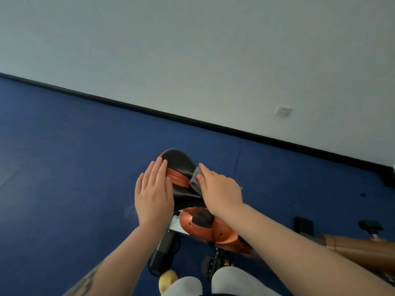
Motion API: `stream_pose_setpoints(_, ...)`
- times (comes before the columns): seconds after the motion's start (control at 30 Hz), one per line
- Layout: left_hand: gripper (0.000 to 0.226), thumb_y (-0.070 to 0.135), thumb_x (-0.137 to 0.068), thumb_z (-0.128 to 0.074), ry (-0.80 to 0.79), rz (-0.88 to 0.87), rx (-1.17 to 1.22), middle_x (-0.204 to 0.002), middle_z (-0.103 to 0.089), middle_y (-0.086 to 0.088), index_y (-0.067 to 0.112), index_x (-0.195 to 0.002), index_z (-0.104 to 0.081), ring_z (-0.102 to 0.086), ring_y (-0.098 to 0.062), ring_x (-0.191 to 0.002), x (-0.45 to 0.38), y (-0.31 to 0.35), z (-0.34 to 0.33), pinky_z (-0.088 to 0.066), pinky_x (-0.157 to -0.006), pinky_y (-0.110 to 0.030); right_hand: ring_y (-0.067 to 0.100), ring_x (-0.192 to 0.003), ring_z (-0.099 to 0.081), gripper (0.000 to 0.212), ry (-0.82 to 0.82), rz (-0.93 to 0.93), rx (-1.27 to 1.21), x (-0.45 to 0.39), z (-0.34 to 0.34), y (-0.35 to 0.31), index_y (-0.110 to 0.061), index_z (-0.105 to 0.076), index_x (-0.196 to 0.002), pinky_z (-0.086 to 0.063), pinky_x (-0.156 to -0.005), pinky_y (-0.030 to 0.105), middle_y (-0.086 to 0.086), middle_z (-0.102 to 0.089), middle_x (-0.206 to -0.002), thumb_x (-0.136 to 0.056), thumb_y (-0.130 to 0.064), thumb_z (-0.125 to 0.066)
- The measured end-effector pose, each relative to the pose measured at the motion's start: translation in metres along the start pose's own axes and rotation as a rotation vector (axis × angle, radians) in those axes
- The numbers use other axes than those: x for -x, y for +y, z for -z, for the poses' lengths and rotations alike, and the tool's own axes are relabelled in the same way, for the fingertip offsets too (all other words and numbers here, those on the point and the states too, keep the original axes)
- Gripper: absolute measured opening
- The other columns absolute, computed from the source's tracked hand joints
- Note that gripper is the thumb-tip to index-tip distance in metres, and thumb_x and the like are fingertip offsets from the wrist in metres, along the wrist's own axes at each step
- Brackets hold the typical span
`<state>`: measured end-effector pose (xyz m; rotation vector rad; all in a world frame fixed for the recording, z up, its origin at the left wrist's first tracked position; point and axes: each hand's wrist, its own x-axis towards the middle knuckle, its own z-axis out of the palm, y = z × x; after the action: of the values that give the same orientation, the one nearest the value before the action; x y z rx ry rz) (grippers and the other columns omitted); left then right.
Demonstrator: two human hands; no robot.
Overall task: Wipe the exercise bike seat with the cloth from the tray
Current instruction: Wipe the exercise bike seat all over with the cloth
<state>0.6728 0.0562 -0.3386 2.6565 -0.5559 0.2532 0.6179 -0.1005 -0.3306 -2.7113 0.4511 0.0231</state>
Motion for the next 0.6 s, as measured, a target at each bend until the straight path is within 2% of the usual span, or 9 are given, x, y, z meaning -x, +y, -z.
stream_pose_setpoints(0.17, 0.054, 0.039, -0.097, -0.011, -0.060, 0.058, 0.073, -0.155, -0.019, 0.008, 0.024, -0.148, -0.019, -0.007, -0.012, -0.144, 0.023, -0.005, 0.001, -0.022, -0.114, -0.040, 0.016, -0.137, -0.036, 0.055, 0.056, 0.141, 0.108, 0.031, -0.008, 0.006, -0.029, -0.010, -0.151, -0.028, -0.112, 0.040, -0.002, -0.037, -0.152, -0.098, -0.042, -0.018)
stream_pose_setpoints(0.23, 0.053, 0.041, -0.097, -0.009, -0.061, 0.055, 0.075, -0.156, -0.015, 0.009, 0.026, -0.148, -0.014, -0.003, -0.011, -0.144, 0.027, -0.007, 0.001, -0.020, -0.115, -0.038, 0.017, -0.139, -0.033, 0.055, 0.037, 0.159, 0.098, 0.018, -0.008, 0.004, -0.030, -0.006, -0.151, -0.025, -0.113, 0.041, -0.002, -0.030, -0.155, -0.098, -0.043, -0.017)
stream_pose_setpoints(0.33, 0.053, 0.040, -0.098, -0.009, -0.046, 0.084, 0.068, -0.156, -0.012, 0.010, 0.025, -0.148, -0.012, 0.002, -0.009, -0.144, 0.027, -0.006, 0.000, -0.014, -0.116, -0.035, 0.018, -0.142, -0.026, 0.054, -0.066, 0.128, -0.095, -0.031, -0.009, -0.024, -0.035, 0.000, -0.149, -0.035, -0.106, 0.040, -0.005, -0.013, -0.160, -0.099, -0.045, -0.017)
stream_pose_setpoints(0.4, 0.053, 0.040, -0.098, -0.009, -0.036, 0.110, 0.053, -0.156, -0.009, 0.009, 0.024, -0.148, -0.010, 0.004, -0.009, -0.144, 0.028, -0.003, -0.002, -0.011, -0.117, -0.033, 0.017, -0.145, -0.016, 0.053, -0.131, 0.143, -0.169, -0.063, -0.008, -0.040, -0.036, -0.002, -0.149, -0.033, -0.107, 0.041, -0.006, -0.009, -0.160, -0.100, -0.046, -0.016)
stream_pose_setpoints(0.5, 0.052, 0.040, -0.098, -0.013, -0.023, 0.152, 0.103, -0.157, -0.007, 0.007, 0.025, -0.147, -0.006, 0.004, -0.008, -0.144, 0.033, -0.002, -0.003, -0.011, -0.116, -0.033, 0.018, -0.147, 0.000, 0.052, -0.122, 0.352, -0.051, -0.064, -0.012, -0.035, -0.036, 0.000, -0.149, -0.016, -0.117, 0.041, -0.005, -0.001, -0.161, -0.100, -0.043, -0.017)
stream_pose_setpoints(0.6, 0.052, 0.041, -0.099, -0.014, -0.007, 0.194, 0.123, -0.157, -0.004, 0.008, 0.030, -0.147, -0.002, 0.006, -0.006, -0.143, 0.037, -0.003, -0.005, -0.013, -0.115, -0.034, 0.010, -0.145, 0.014, 0.054, -0.095, 0.558, 0.004, -0.043, -0.014, -0.008, -0.043, 0.008, -0.146, -0.006, -0.117, 0.036, -0.012, 0.009, -0.160, -0.099, -0.043, -0.018)
